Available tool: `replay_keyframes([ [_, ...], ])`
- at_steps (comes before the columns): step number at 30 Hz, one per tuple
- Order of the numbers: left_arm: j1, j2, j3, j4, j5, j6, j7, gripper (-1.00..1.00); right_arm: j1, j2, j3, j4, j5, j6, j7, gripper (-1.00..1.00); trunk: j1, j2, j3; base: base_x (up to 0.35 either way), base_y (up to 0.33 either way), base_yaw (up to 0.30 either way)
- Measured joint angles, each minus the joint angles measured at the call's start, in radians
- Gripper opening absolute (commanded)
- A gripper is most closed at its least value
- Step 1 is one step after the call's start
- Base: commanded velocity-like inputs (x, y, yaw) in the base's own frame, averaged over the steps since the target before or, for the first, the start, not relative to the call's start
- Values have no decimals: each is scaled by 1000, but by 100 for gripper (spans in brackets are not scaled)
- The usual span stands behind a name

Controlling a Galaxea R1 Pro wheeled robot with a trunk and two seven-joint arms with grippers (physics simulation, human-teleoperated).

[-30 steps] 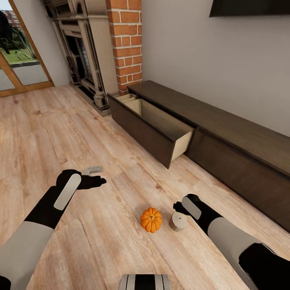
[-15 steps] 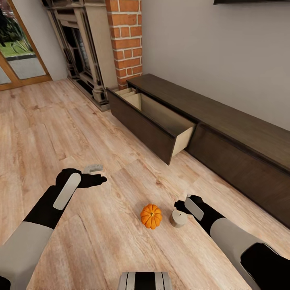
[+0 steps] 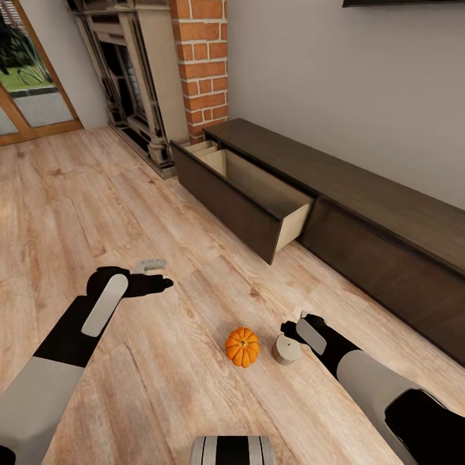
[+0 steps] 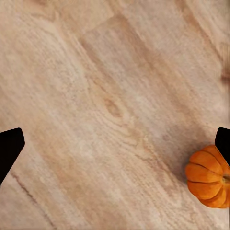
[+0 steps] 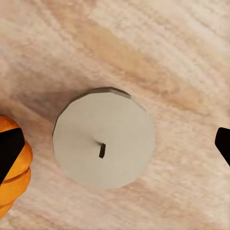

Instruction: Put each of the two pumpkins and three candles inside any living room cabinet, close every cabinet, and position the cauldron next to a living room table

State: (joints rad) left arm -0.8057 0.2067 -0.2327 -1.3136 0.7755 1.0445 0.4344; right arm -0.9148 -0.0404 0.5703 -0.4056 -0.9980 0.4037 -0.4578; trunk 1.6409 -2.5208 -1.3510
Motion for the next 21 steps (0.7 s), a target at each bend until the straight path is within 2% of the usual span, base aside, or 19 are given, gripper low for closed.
replay_keyframes([
  [7, 4, 1, 5, -25, 1, 1, -1, 100, 0, 1, 1, 0, 2, -4, 0, 100, 0, 0, 0, 0, 0, 0],
  [10, 6, 1, 6, -29, 3, 1, -3, 100, 0, 3, 1, 0, 1, -5, 0, 100, 1, -1, -11, 0, 0, 0],
  [15, 7, 1, 6, -34, 57, 1, -4, 100, 0, 6, 6, 1, 2, -5, 0, 100, 2, -1, -15, 0, 0, 0],
  [21, 7, 0, 5, -39, 76, 1, -5, 100, 0, 8, 7, 6, 2, -6, 0, 100, 2, -1, -15, 0, 0, 0],
])
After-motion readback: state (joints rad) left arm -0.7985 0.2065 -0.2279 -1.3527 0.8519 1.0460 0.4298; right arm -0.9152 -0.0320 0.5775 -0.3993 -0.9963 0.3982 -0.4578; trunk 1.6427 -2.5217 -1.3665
